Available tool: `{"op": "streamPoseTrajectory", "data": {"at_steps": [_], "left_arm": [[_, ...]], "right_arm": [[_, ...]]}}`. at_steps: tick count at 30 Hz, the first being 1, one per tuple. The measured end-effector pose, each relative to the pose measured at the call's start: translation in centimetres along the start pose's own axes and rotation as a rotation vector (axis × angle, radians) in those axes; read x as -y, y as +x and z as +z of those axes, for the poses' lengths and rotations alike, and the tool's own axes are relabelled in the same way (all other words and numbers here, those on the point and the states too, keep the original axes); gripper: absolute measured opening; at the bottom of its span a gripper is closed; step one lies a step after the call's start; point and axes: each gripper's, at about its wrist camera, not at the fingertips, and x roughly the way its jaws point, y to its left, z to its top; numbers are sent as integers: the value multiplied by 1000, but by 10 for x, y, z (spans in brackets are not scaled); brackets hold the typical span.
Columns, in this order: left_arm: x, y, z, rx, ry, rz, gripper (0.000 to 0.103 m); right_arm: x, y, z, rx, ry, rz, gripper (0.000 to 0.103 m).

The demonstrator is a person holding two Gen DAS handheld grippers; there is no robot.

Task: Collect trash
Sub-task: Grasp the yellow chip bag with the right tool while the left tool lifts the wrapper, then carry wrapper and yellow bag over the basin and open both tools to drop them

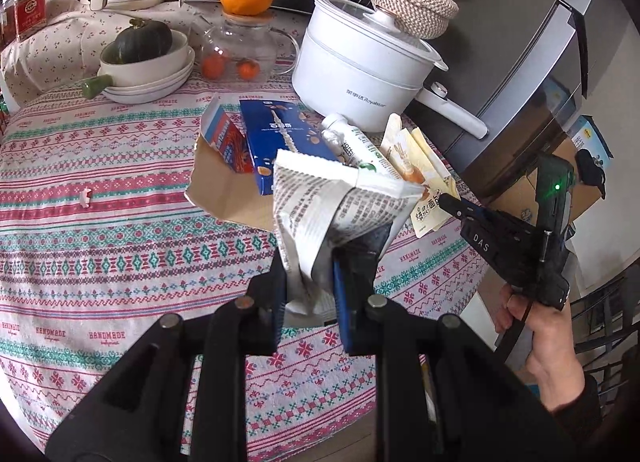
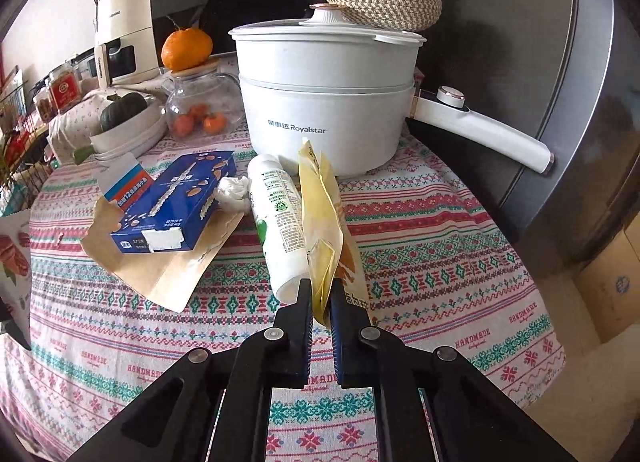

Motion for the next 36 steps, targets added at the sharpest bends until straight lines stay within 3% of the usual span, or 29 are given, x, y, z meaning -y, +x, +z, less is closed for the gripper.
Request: {"op": "streamPoseTrajectory", "data": {"at_steps": [7, 17, 36], "left_arm": [[18, -13, -4, 35, 53, -27, 23], [54, -24, -20, 44, 154, -78, 24], [166, 19, -98, -100, 435, -160, 25]], "right_arm": [[25, -53, -7, 37, 86, 63, 8], [59, -131, -38, 103, 139, 78, 8], [133, -165, -163, -119, 341, 97, 8]]}}
